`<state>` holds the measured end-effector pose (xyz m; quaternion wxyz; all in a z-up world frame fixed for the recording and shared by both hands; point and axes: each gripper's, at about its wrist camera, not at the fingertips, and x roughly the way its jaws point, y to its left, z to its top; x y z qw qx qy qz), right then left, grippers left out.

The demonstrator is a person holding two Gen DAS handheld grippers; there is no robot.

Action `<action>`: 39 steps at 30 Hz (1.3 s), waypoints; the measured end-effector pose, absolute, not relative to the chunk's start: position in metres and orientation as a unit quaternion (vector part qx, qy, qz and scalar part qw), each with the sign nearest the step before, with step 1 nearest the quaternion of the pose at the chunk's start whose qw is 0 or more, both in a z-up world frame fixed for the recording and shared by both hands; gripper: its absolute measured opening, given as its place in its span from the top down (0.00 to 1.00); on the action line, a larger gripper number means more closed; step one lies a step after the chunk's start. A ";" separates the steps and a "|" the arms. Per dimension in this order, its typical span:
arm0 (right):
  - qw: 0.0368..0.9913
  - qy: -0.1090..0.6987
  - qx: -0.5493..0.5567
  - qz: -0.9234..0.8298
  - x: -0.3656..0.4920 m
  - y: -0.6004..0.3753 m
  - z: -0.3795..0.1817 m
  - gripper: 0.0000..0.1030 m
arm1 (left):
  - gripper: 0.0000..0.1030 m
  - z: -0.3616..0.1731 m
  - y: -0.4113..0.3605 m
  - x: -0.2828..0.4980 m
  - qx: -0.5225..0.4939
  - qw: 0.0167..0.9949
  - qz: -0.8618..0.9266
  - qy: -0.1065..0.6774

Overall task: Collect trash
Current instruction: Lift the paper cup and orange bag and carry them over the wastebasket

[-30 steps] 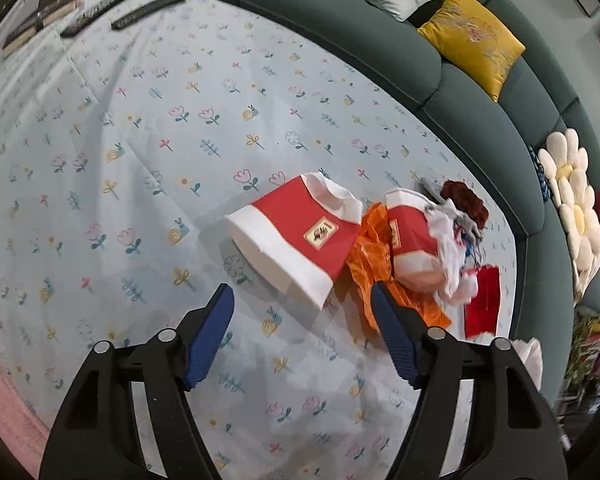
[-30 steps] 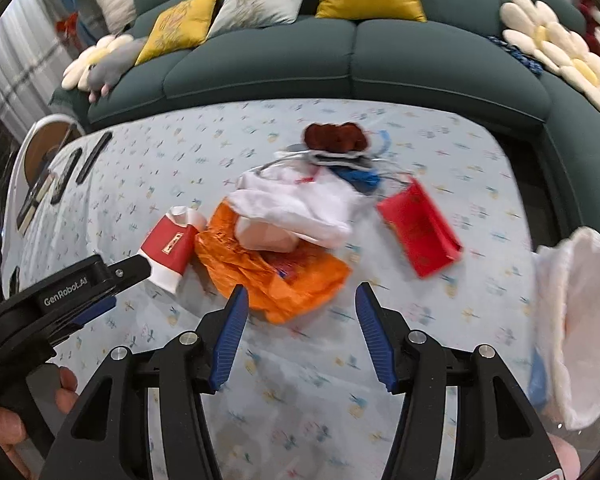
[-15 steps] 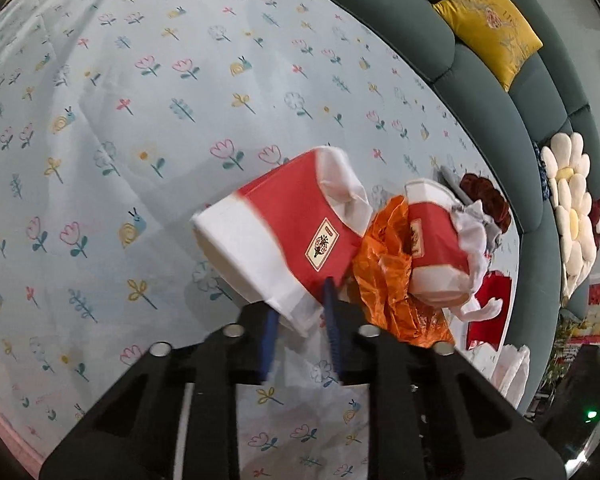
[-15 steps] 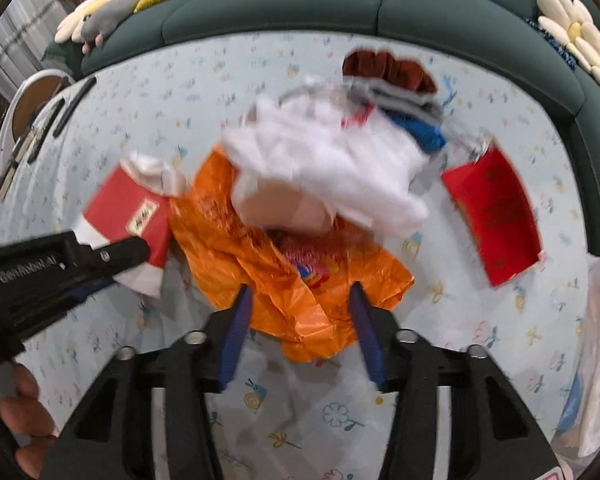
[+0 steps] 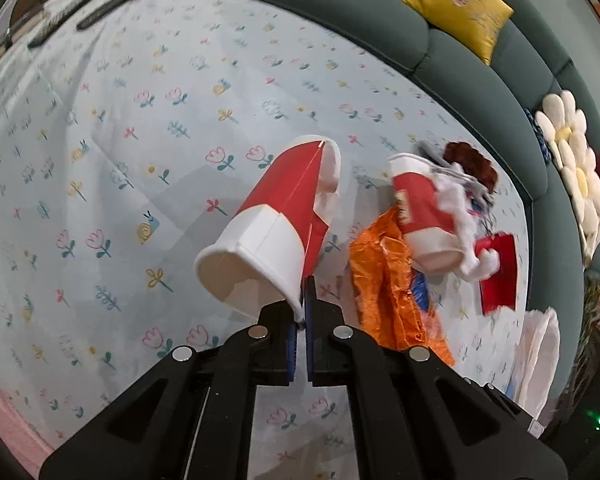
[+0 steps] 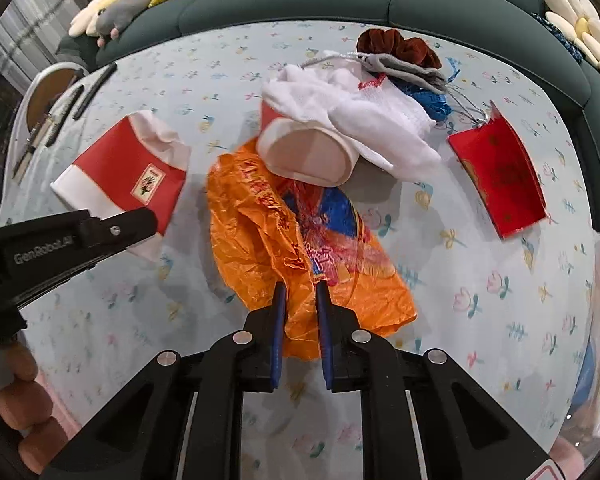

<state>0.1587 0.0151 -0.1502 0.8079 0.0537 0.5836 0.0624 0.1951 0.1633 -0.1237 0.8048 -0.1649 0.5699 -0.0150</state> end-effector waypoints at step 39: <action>0.918 0.359 0.155 -0.071 0.006 -0.200 0.033 0.87 | 0.97 0.043 -0.076 0.074 0.019 0.877 -0.238 0.418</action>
